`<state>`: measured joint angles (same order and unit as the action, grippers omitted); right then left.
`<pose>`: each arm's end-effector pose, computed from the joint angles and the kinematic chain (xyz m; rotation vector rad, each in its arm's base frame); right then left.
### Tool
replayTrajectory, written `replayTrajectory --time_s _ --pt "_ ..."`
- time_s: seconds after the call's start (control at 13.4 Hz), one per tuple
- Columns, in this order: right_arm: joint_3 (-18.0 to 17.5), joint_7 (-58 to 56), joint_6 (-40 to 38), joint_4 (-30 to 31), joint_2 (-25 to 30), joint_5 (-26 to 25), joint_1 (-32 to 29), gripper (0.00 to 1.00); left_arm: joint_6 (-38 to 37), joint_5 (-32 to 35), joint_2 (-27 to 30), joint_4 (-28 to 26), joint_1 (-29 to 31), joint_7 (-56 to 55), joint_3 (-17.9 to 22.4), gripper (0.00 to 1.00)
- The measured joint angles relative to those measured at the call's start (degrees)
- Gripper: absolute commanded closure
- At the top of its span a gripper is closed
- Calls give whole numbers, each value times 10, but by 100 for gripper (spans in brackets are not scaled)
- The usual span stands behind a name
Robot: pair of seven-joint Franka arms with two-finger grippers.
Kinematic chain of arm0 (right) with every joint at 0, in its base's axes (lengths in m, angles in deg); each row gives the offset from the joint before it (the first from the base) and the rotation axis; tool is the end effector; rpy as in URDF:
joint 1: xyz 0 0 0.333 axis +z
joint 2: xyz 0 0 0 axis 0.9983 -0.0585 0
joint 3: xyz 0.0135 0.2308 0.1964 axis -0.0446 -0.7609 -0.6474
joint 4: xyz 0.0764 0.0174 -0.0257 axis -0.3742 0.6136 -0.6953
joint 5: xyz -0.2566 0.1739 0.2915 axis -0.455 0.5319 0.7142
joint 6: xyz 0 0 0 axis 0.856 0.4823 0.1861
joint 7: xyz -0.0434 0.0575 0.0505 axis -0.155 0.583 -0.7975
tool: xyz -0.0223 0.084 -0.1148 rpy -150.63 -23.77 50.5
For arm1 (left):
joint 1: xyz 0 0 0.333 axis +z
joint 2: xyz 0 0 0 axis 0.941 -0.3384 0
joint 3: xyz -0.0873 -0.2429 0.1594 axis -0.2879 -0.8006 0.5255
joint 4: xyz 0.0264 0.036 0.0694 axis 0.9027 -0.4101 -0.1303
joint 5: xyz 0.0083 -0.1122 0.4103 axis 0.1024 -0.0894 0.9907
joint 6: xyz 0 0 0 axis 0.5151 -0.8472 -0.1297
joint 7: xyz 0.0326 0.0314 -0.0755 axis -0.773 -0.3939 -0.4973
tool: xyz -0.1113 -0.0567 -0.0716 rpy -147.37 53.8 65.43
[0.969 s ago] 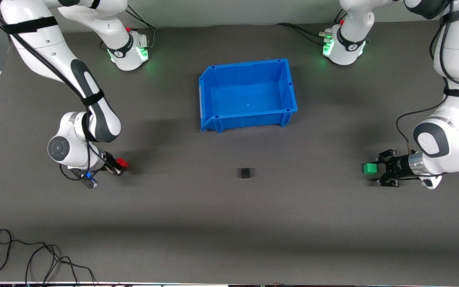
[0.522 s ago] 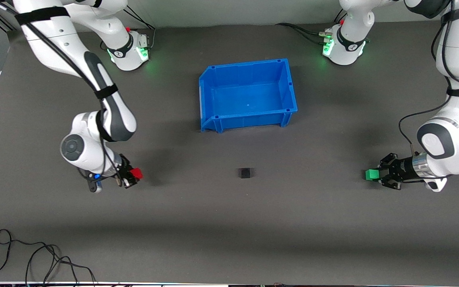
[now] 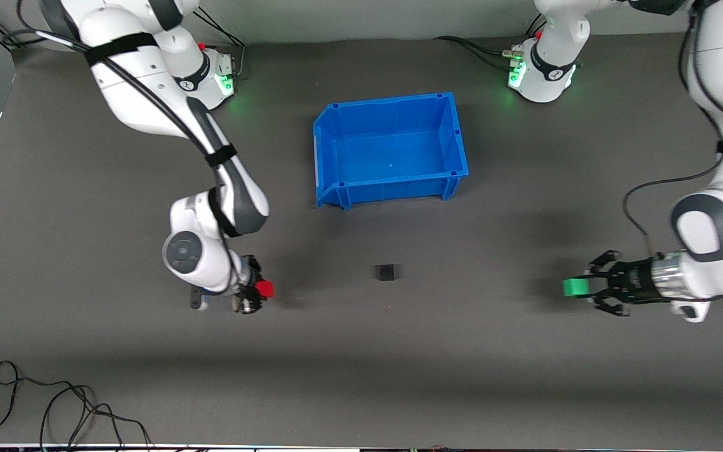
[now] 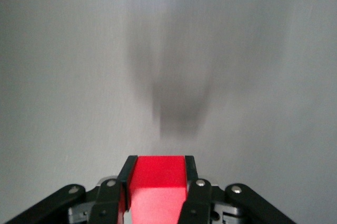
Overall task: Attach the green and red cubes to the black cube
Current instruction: 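Carry the red and green cubes with both grippers to the black cube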
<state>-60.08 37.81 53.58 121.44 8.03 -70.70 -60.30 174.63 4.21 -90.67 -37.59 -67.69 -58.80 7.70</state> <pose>0.6741 0.2692 0.1549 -2.1994 2.1505 0.0694 0.6923 -0.0257 0.2228 1.9992 1.9685 -0.5452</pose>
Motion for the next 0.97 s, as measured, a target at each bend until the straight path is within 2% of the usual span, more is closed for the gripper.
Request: replayTrajectory --time_s 0.3,0.52,0.67,0.97 --pt "-2 101 -2 -61 -43 0 50 100 70 -3 -6 0 -103 -102 -2 100" --pt "-1 160 -2 -85 -67 0 92 100 130 -34 -23 -2 -173 -135 -3 100" --pt "-2 177 -2 -105 -81 0 113 100 180 -62 -44 -6 -217 -145 -3 100" --pt "-1 200 -3 -132 -105 0 140 100 253 -70 -84 -6 -279 -181 -2 100"
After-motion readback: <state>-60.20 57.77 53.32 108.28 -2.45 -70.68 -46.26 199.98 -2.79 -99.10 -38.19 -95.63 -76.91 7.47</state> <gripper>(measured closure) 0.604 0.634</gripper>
